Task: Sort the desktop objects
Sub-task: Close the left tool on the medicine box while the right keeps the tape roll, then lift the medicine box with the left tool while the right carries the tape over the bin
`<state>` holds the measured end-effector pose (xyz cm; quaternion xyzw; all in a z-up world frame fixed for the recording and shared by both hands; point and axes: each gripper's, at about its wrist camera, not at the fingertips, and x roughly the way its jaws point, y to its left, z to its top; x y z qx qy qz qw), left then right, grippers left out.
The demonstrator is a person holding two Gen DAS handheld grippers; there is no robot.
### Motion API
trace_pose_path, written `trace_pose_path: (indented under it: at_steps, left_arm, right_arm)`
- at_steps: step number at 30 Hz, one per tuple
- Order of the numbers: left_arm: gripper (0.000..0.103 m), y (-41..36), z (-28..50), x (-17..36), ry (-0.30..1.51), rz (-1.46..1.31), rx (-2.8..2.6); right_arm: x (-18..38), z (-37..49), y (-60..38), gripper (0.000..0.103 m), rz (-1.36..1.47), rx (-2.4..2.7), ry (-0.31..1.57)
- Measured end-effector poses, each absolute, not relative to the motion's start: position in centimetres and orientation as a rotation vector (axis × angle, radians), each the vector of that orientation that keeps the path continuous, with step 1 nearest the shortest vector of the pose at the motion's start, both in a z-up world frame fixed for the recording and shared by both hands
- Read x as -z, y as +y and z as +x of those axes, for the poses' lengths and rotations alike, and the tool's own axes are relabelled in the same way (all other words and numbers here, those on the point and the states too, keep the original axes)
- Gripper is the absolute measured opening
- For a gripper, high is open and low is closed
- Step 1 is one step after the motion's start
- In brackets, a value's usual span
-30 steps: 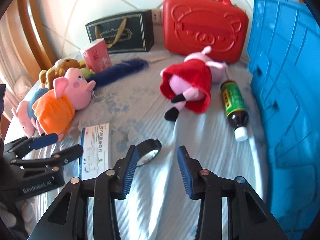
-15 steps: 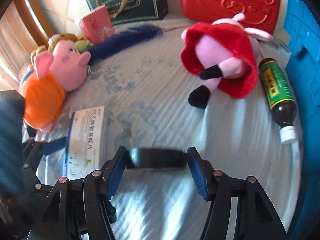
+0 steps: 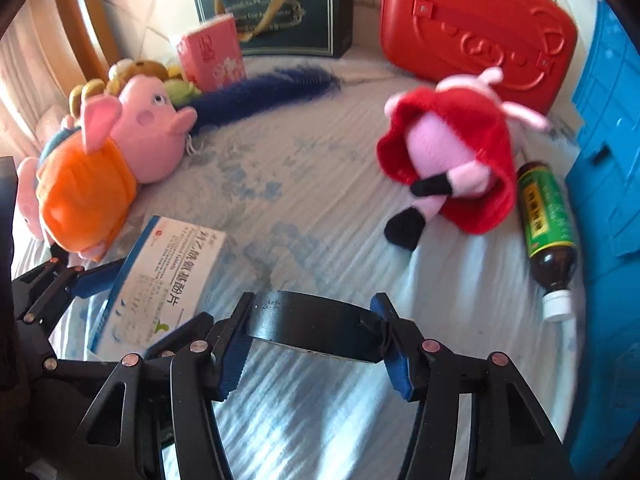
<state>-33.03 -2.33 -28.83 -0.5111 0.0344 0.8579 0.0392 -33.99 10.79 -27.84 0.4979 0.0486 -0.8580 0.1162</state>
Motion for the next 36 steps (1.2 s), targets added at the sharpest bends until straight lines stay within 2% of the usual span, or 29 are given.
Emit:
trace_pose_path:
  at_steps: [1,2,3,9,11,13,16,21,26,29,31,33,36]
  left_arm:
    - [0.071,-2.3,-32.8,28.0,0.113,-1.533,-2.649]
    - [0.055,-2.4,-32.5,27.2,0.118,-1.503,-2.668]
    - [0.029,-2.2,-32.5,26.3,0.124,-1.486,-2.676]
    - [0.028,-2.9,-32.2,22.0,0.077,-1.388,-2.702]
    - [0.033,-3.3,-31.8,21.7,0.021,-1.423,-2.653]
    - [0.062,-3.6,-31.9,22.7,0.008,-1.482,-2.603]
    - [0.073,-3.4,-31.2,23.2,0.055,-1.498,-2.575]
    - [0.074,-3.1,-32.0,25.5,0.148,-1.584,-2.498]
    - [0.074,-2.8,-33.9,28.6,0.161,-1.679,-2.416]
    - [0.079,-2.1,-34.7,29.7,0.239,-1.691,-2.411]
    - [0.095,-2.3,-35.2,30.8,0.188,-1.727,-2.392]
    - [0.102,-2.6,-35.2,31.2,0.168,-1.712,-2.4]
    - [0.1,-2.6,-35.0,31.3,0.181,-1.676,-2.405]
  right_arm:
    - [27.1,-33.7,10.9,0.057,1.433,2.529,0.143]
    - [26.0,-33.3,11.0,0.057,1.402,2.55,0.143]
    - [25.2,-33.0,11.0,0.057,1.376,2.569,0.145]
    - [18.2,-30.4,10.9,0.057,1.178,2.701,0.178]
    - [17.2,-29.8,11.0,0.057,1.182,2.716,0.176]
    - [17.4,-29.2,11.1,0.057,1.204,2.709,0.162]
    - [19.1,-29.0,11.1,0.057,1.286,2.67,0.151]
    - [23.5,-30.4,10.5,0.057,1.483,2.595,0.226]
    - [27.1,-32.4,10.2,0.057,1.589,2.537,0.328]
    - [28.7,-33.9,10.2,0.057,1.634,2.499,0.335]
    - [29.9,-34.5,10.3,0.057,1.669,2.466,0.317]
    - [30.7,-34.8,10.9,0.057,1.691,2.457,0.26]
    - [31.6,-34.8,12.0,0.058,1.718,2.442,0.192]
